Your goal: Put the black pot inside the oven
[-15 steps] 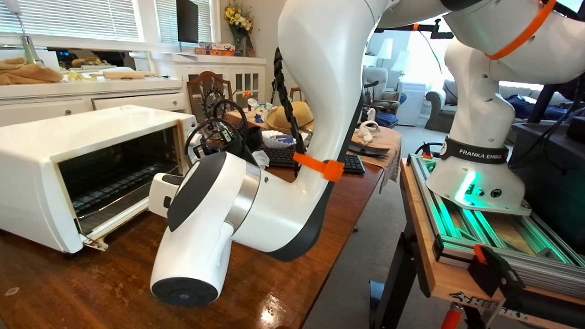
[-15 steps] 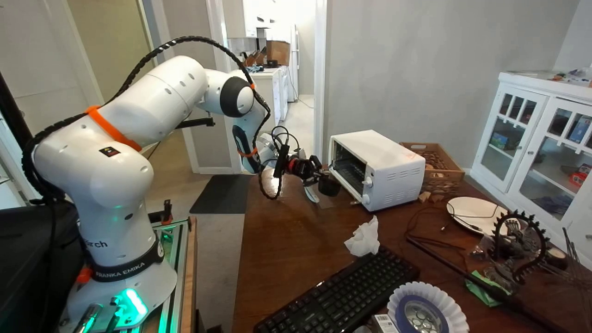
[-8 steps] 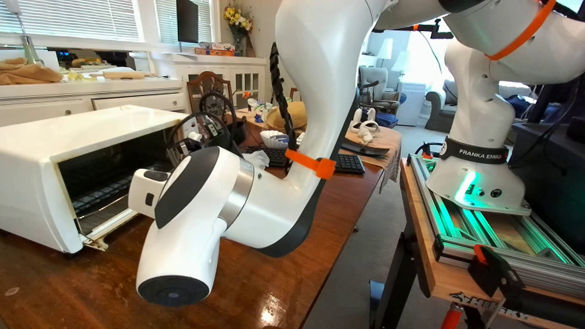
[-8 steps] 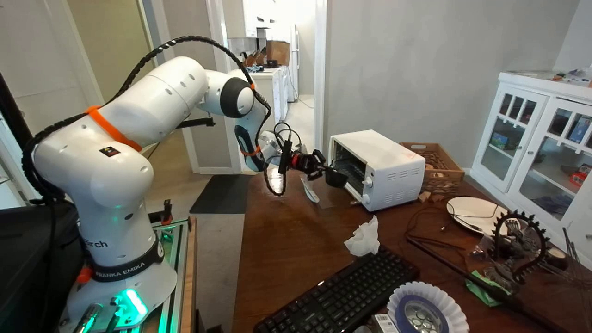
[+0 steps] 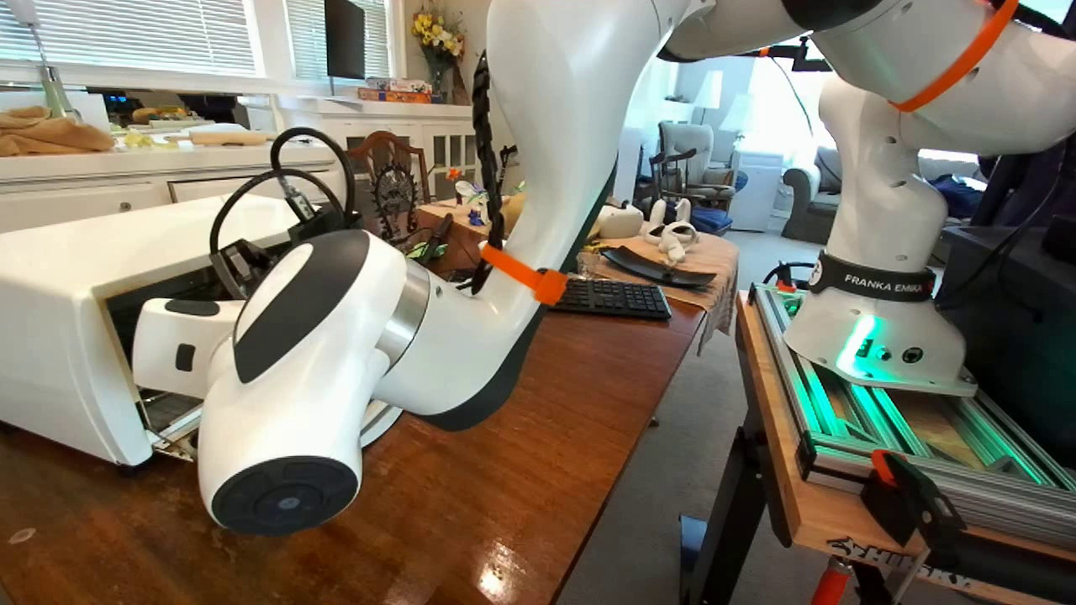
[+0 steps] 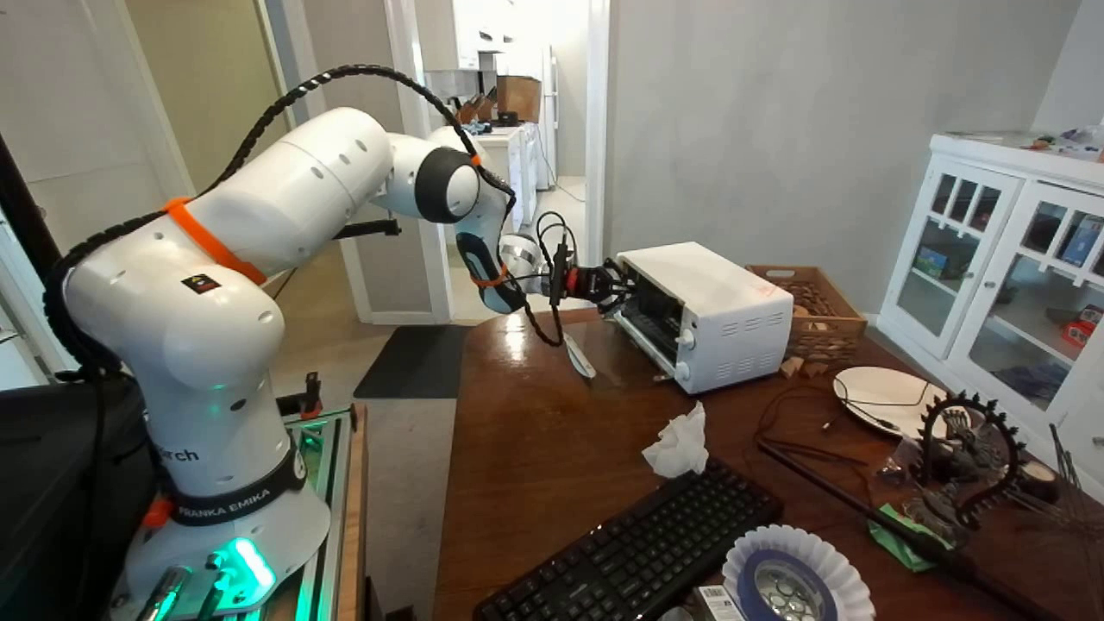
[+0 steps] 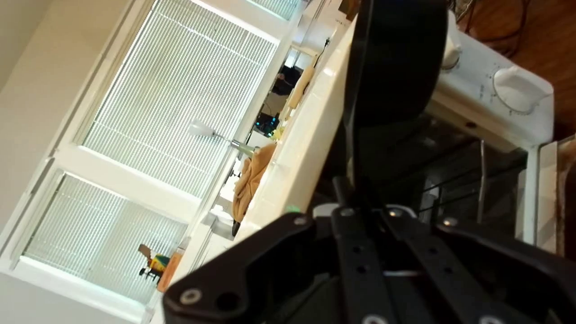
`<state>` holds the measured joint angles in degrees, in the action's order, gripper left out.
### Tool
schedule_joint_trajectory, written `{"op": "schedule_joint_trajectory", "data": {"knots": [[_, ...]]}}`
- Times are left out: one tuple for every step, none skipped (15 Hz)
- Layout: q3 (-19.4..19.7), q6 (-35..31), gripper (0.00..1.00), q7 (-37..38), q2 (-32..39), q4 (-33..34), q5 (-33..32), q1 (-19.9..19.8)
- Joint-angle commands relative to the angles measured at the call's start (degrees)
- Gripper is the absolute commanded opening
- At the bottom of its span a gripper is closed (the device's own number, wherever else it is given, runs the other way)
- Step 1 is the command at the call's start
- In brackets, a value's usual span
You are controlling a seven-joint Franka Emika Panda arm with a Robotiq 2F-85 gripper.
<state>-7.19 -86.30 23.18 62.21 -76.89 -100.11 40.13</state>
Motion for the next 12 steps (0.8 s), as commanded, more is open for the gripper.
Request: {"op": "schedule_joint_trajectory", "data": {"knots": [[-0.6, -2.9, 0.02, -1.3, 2.2, 2.7, -3.6, -0.1], [-0.8, -2.8, 0.02, -0.6, 2.2, 2.6, -3.8, 0.2], [-1.0, -2.6, 0.02, 0.1, 2.3, 2.6, -3.9, 0.4], [-1.2, -2.0, 0.02, 1.2, 2.3, 2.3, -3.9, 0.8], [-1.3, -1.5, 0.02, 2.0, 2.4, 2.2, -3.9, 1.1], [-1.4, -1.6, 0.02, 2.9, 2.3, 1.8, -4.1, 1.2], [-1.3, -2.6, 0.02, 3.7, 1.8, 0.7, -5.1, 1.3], [-1.2, -3.5, 0.02, 4.5, 1.3, -0.4, -6.5, 1.3], [-1.1, -4.4, 0.02, 5.7, 0.8, -1.6, -7.8, 1.3], [-1.2, -4.3, 0.02, 6.6, 0.9, -2.0, -8.5, 1.3], [-1.3, -4.2, 0.02, 7.7, 1.1, -2.3, -9.0, 1.3], [-1.5, -3.9, 0.02, 8.6, 1.3, -2.5, -9.4, 1.2]]}}
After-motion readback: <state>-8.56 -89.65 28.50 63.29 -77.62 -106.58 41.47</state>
